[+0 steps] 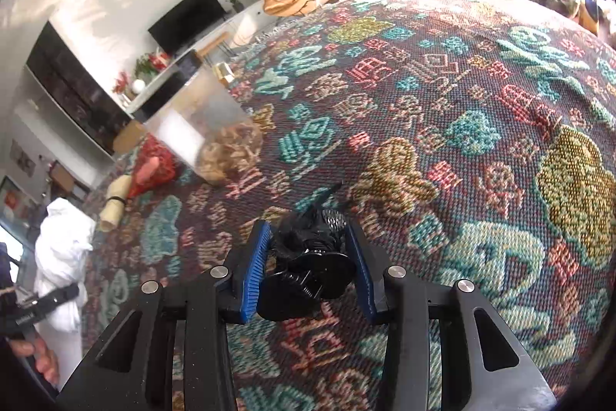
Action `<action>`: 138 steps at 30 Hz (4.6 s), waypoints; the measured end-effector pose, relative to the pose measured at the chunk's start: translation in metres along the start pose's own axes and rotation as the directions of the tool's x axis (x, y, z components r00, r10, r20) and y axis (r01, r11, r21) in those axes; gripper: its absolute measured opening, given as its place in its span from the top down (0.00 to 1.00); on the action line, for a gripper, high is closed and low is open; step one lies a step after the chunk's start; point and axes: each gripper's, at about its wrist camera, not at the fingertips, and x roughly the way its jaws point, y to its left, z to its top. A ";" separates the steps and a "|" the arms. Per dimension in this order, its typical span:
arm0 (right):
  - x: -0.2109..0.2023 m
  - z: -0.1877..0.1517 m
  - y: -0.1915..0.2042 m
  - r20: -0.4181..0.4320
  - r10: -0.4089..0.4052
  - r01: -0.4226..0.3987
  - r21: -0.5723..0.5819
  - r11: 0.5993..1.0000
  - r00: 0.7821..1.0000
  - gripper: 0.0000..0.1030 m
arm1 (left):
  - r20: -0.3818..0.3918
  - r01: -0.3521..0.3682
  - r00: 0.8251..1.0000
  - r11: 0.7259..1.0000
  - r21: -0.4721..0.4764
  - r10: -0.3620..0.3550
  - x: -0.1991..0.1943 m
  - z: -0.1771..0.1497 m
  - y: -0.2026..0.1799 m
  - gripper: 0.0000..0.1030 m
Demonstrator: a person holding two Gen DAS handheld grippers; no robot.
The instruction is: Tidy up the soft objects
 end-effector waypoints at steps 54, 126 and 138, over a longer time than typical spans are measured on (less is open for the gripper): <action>-0.025 -0.185 0.459 -0.551 0.312 -0.591 -0.452 0.669 0.774 0.38 | 0.065 -0.458 0.847 0.787 -0.414 0.528 -0.223 -0.171 0.209 0.21; 0.032 -0.080 0.081 0.038 -0.422 0.418 -0.231 0.878 0.906 0.23 | 0.067 -0.345 0.935 0.938 -0.048 0.347 0.084 -0.053 0.013 0.00; 0.032 -0.080 0.081 0.038 -0.421 0.418 -0.231 0.878 0.906 0.23 | 0.067 -0.345 0.935 0.937 -0.048 0.347 0.084 -0.053 0.013 0.00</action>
